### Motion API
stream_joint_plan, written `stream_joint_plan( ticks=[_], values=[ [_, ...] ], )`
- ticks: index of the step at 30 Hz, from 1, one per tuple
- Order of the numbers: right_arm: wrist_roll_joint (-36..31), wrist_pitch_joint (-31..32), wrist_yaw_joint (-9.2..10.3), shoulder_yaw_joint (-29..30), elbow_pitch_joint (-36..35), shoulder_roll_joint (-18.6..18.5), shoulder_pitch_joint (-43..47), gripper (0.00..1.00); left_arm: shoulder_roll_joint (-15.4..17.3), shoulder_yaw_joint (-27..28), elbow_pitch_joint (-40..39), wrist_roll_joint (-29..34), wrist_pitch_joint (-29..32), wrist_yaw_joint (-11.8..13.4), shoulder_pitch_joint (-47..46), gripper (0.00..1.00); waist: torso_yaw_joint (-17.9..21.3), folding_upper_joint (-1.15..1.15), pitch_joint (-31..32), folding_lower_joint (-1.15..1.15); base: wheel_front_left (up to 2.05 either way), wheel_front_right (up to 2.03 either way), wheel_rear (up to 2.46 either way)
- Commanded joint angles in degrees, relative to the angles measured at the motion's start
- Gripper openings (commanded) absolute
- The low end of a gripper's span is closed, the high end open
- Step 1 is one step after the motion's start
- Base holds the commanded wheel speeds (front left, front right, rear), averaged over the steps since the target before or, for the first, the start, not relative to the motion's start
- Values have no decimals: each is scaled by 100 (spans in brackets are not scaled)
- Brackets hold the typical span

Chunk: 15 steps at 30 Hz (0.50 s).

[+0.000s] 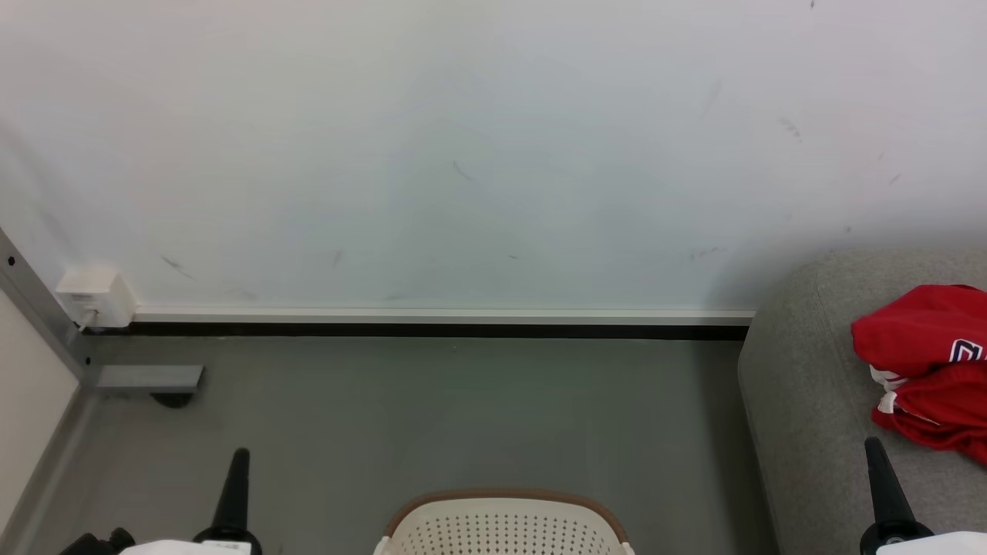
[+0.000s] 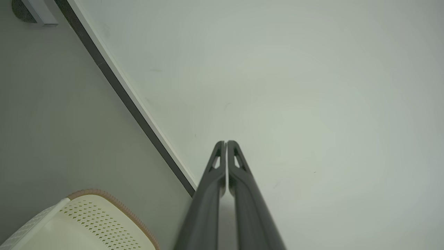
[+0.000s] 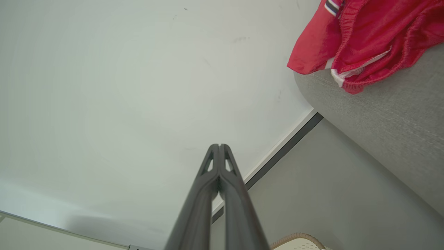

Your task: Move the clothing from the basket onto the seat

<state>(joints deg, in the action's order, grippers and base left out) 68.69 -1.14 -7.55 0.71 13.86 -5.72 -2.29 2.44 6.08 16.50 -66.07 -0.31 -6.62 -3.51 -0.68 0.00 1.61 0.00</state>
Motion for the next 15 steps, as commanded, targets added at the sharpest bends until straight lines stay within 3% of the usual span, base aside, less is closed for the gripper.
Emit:
stream_joint_plan(
  ticks=[1,15],
  values=[
    [157,25,6,54,-28,-19,-139,0,48,19,-66,-157,44,-43,-107,0,1,0,-3,0,0,0,0],
    [866,219,8,168,-3,40,-238,0,53,33,-121,-909,238,-56,-184,0,18,0,-43,0,0,0,0]
  ],
)
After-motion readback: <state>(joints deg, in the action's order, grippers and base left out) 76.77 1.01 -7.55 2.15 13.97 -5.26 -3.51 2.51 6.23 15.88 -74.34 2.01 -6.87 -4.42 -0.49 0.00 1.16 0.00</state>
